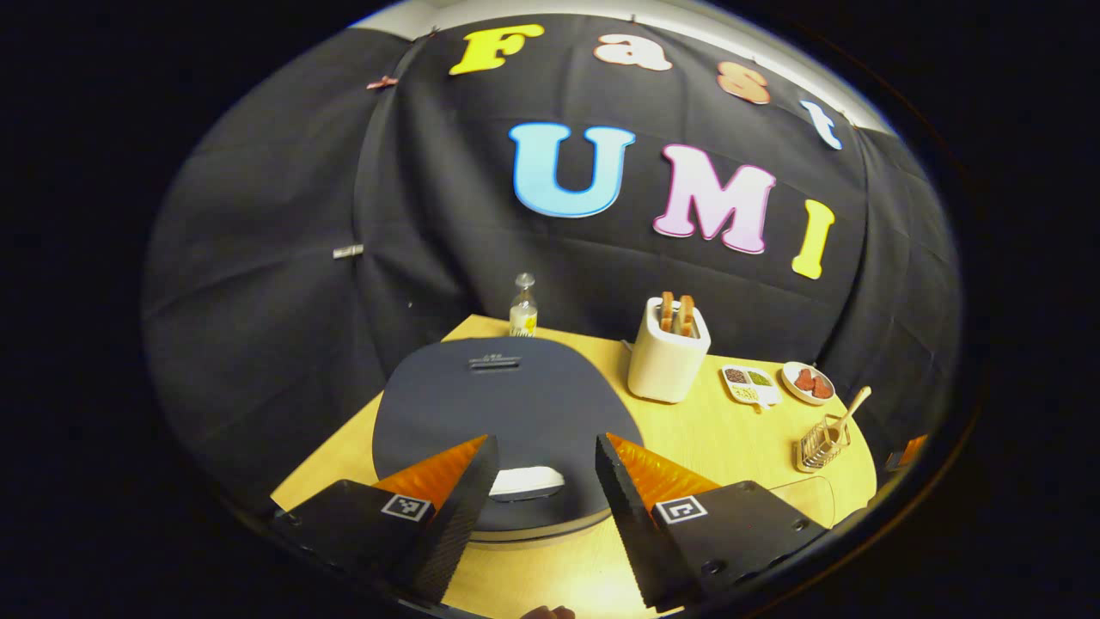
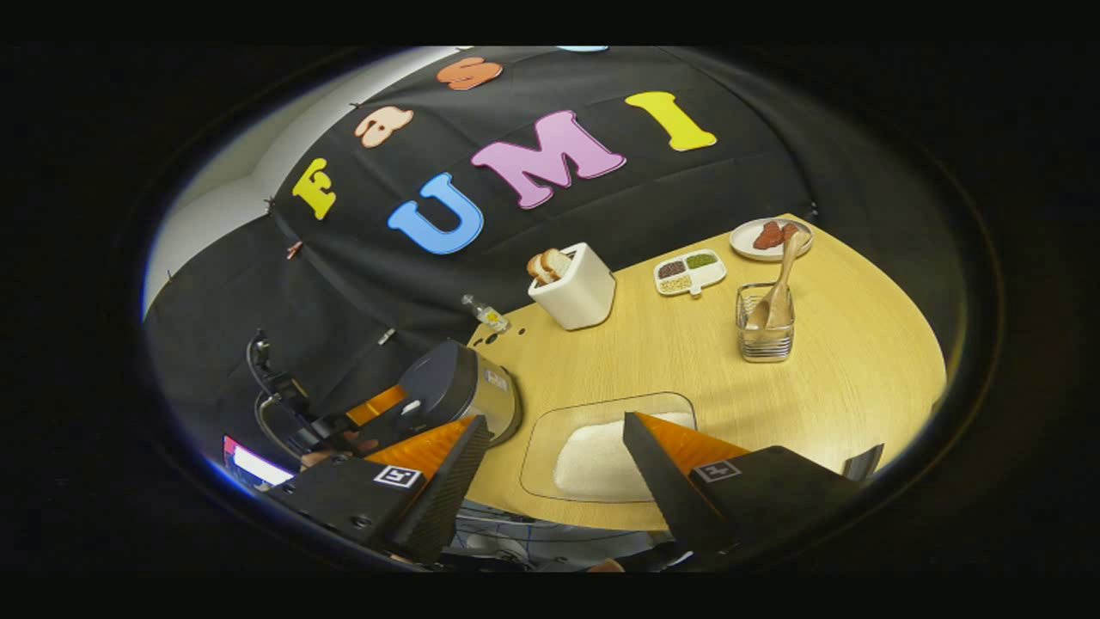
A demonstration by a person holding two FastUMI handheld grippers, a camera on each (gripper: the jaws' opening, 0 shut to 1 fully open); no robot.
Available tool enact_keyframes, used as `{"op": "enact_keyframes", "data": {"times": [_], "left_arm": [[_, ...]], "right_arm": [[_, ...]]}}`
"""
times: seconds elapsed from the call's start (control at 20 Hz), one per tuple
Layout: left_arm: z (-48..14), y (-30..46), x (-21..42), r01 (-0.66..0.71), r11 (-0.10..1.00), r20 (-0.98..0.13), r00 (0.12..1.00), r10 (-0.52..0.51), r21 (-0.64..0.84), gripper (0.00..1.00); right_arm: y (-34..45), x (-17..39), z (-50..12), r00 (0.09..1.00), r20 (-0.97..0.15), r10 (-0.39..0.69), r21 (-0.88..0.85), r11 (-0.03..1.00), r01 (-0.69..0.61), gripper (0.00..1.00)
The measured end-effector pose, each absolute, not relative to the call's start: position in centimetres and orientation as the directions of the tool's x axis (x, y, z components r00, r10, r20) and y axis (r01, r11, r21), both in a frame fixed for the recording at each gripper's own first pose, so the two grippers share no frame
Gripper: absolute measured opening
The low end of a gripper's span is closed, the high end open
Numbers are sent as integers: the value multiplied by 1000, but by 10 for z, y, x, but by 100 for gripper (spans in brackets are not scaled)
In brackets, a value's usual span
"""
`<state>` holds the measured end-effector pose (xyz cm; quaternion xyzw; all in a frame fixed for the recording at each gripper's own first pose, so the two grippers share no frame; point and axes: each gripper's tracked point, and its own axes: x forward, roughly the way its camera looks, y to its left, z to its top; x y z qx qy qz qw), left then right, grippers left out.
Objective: Close the left gripper, press the button to open the rice cooker; take a wooden spoon from the chopstick holder with the right hand, scoop a spoonful of rice and pour it into the rice cooker, then put the wooden spoon back into the chopstick holder.
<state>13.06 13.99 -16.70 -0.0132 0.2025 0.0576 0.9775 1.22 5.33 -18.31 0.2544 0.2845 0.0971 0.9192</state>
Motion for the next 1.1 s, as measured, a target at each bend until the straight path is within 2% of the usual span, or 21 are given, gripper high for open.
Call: {"op": "enact_keyframes", "data": {"times": [0.2, 0.3, 0.55, 0.7, 0.8, 0.9, 1.1], "left_arm": [[-122, 83, 107, -34, 999, -276, 961, 27, -22, 80], [-111, 58, 93, -6, 999, -256, 967, -6, -48, 80], [-102, 20, 59, 8, 992, -269, 962, -42, -126, 81], [-105, 10, 40, 8, 990, -290, 956, -49, -144, 81], [-98, 9, 31, 6, 989, -273, 961, -46, -146, 81], [-90, 13, 25, 3, 992, -238, 971, -34, -126, 80], [-99, 14, 16, -8, 991, -242, 970, -26, -136, 80]], "right_arm": [[37, 16, -172, 844, -448, 296, 534, 845, -14, 98], [30, 19, -168, 854, -436, 284, 537, 844, -6, 98], [6, 33, -146, 889, -389, 241, 545, 838, 11, 98], [-10, 36, -116, 926, -321, 199, 533, 846, 3, 98], [-27, 41, -88, 963, -232, 137, 460, 888, -16, 98], [-39, 40, -70, 983, -162, 82, 301, 953, -29, 98], [-35, 26, -62, 989, -138, 58, 89, 995, -46, 98]]}}
